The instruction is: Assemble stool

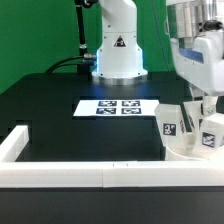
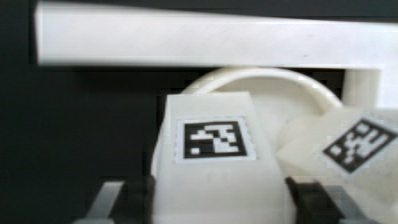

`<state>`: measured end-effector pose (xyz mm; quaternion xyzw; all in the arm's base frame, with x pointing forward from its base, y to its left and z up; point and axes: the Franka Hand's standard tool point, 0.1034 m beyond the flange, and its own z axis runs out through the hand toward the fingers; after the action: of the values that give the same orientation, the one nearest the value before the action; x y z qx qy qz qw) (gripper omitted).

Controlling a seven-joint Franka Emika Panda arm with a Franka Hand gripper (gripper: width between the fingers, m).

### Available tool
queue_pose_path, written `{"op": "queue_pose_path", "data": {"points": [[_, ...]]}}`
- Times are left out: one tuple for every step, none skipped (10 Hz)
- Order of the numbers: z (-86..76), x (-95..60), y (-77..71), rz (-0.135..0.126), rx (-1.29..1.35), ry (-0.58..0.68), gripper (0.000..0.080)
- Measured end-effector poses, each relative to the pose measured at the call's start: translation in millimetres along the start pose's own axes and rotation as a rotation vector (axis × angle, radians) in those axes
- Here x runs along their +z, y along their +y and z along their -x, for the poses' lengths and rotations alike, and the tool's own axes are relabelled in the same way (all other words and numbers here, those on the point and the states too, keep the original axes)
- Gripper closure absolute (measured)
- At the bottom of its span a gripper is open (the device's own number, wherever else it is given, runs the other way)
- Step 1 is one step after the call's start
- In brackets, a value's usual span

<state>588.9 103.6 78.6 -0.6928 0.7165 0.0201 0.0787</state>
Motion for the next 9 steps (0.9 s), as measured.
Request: {"op": "queue_pose_path", "data": {"points": [[4.5,-0.3,-2.8,-0.021,0.160,-0.031,0.0462],[3.8,-3.1,-10.9,-0.067,0.302,-0.059,0.0462],[3.7,-3.2,-12.1,-0.080,0.381,-0.073,0.0462],[4.5,-2.0,-10.3,-0.073,0.443,-0.074,0.0462],[4.3,-2.1,-10.5,-0.073,0.440,-0.074,0.0462],[4.4,-2.2,-10.5,-0.074,0.438,-0.074,0.0462],[4.4,-2.2,-10.5,-0.074,0.434,-0.074,0.0280],[4.4,-2.2,-10.5,-0.075,0.401,-0.072,0.0191],[5.0,-2.5,-10.6,-0.075,0.392,-0.072,0.0191]]}}
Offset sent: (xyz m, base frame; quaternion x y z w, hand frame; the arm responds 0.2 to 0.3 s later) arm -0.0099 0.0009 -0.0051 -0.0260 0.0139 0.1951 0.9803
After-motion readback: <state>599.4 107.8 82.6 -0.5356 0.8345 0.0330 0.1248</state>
